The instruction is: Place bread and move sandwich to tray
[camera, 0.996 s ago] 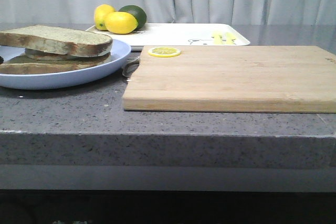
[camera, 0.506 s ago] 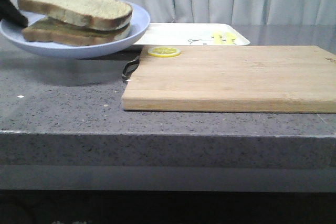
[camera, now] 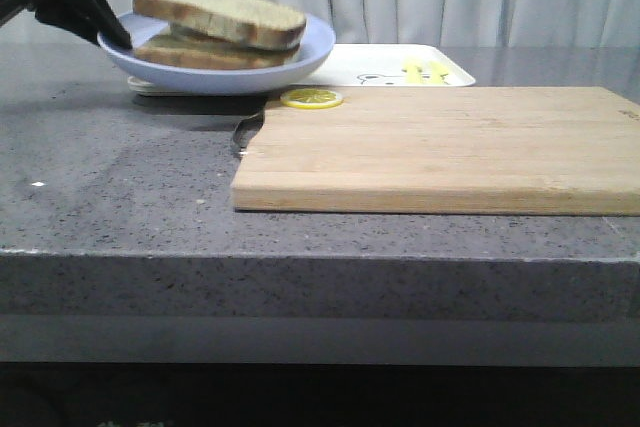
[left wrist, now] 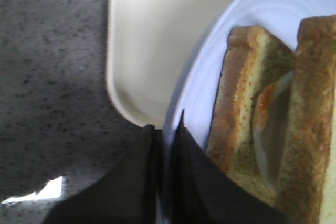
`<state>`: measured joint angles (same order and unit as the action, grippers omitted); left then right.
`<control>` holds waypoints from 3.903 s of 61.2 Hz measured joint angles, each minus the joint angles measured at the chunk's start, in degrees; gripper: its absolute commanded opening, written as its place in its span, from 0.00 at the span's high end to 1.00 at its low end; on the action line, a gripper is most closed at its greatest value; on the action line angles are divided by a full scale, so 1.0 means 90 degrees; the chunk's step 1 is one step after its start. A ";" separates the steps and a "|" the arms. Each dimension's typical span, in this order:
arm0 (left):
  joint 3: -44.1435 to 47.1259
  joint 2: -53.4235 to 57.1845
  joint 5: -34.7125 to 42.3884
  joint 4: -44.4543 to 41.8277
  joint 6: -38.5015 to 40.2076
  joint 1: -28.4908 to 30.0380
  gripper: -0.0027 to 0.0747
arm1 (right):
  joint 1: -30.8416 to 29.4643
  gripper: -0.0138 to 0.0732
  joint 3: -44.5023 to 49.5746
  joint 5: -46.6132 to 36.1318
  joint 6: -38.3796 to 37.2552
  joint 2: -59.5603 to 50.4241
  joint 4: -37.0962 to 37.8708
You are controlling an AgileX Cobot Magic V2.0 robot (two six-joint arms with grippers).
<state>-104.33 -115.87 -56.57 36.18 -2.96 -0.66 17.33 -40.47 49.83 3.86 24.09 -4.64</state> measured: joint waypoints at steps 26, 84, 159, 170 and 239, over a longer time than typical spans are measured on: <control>-0.1322 -0.1045 -0.0272 -0.0239 0.1225 -0.0010 0.98 | 0.0000 0.41 0.0000 0.0000 0.0000 0.0000 0.0000; -0.1656 0.0847 -0.0097 -0.2047 0.0646 -0.0171 0.56 | 0.0000 0.41 0.0000 0.0012 0.0000 0.0000 0.0000; 0.5842 0.7421 0.2564 -0.3377 -0.0452 -0.3220 0.56 | 0.0000 0.41 0.0000 0.0012 0.0000 0.0000 0.0000; 0.6772 0.8689 0.2573 -0.3411 -0.0454 -0.3220 0.56 | 0.0000 0.41 0.0000 0.0012 0.0000 0.0000 0.0000; 0.7785 1.0549 0.2708 -0.3441 -0.0477 -0.3231 0.99 | 0.0000 0.98 0.0000 0.0012 0.0000 0.0000 0.0000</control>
<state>-34.26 -20.92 -32.20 5.21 -7.26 -29.74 17.33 -40.47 49.93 3.86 24.09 -4.64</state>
